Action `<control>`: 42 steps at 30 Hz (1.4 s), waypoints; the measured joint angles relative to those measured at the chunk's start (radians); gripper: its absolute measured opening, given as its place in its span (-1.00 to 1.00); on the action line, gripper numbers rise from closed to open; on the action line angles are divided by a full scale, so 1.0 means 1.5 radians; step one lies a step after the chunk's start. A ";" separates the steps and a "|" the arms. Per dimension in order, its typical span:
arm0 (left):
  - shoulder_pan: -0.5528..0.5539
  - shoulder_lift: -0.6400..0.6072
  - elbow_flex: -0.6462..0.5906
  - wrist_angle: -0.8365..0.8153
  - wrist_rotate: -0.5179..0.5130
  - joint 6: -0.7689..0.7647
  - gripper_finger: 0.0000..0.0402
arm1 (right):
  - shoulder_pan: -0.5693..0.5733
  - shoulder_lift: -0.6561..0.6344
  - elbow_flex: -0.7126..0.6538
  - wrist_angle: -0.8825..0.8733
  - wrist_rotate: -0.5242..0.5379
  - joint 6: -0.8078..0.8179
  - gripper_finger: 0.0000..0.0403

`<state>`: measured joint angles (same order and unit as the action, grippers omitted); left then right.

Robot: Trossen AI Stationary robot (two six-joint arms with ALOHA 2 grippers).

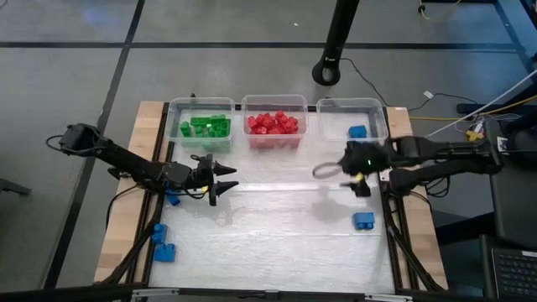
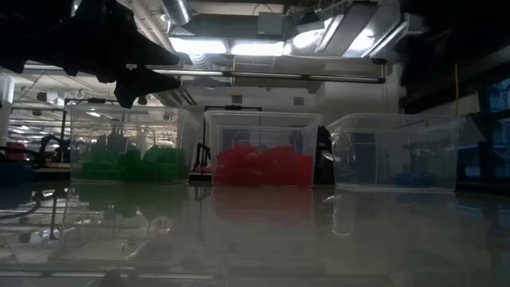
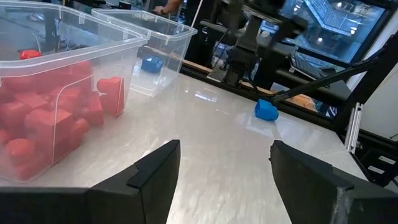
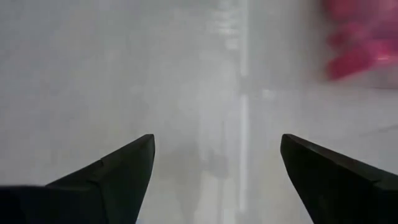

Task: Sort blocks
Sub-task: Put the blue game piece into the right transparent bin

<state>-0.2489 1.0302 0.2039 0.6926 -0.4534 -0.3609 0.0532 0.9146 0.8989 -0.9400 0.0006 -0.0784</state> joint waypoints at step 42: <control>0.001 0.000 0.000 -0.001 0.000 0.003 0.17 | 0.516 0.186 -0.154 -0.003 0.027 0.542 0.41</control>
<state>-0.2481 1.0306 0.2042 0.6918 -0.4538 -0.3567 0.8273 1.1936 0.6673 -0.9448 0.0404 0.7345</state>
